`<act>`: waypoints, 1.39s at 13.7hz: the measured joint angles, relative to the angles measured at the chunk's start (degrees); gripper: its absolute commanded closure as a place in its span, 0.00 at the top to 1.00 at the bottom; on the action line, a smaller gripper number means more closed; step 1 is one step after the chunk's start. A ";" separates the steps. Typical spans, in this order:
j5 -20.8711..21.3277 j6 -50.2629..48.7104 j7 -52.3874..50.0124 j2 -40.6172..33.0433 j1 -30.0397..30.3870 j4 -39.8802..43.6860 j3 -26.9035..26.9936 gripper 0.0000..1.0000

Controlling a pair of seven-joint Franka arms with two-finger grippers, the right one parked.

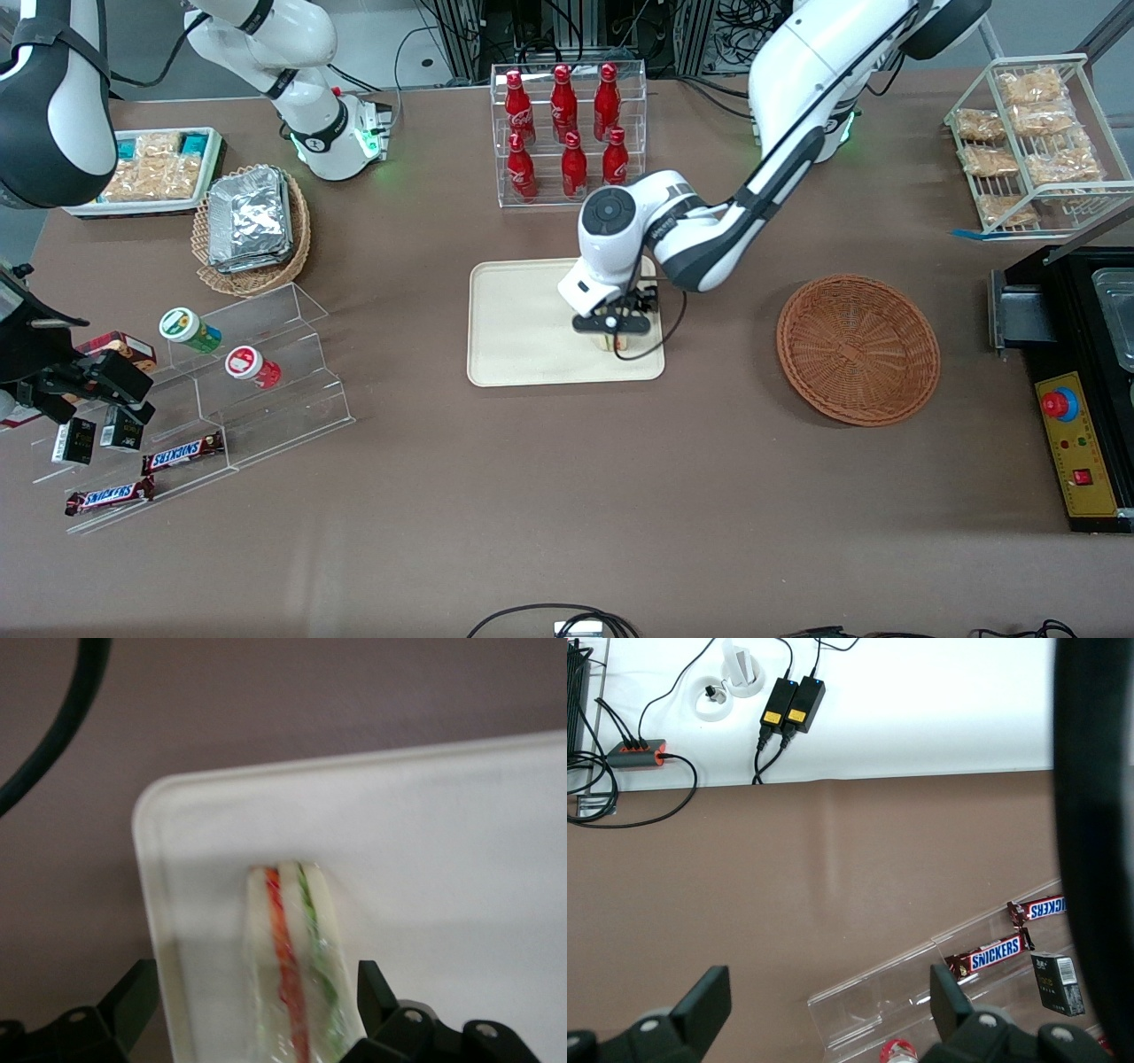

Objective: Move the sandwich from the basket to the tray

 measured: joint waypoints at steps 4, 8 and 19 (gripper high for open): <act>-0.06 -4.57 -0.75 -0.14 4.69 5.00 0.08 0.99; -0.06 -16.37 -1.40 -0.89 7.67 13.45 0.09 0.99; -0.92 -22.98 1.05 -7.30 16.32 15.78 0.15 0.99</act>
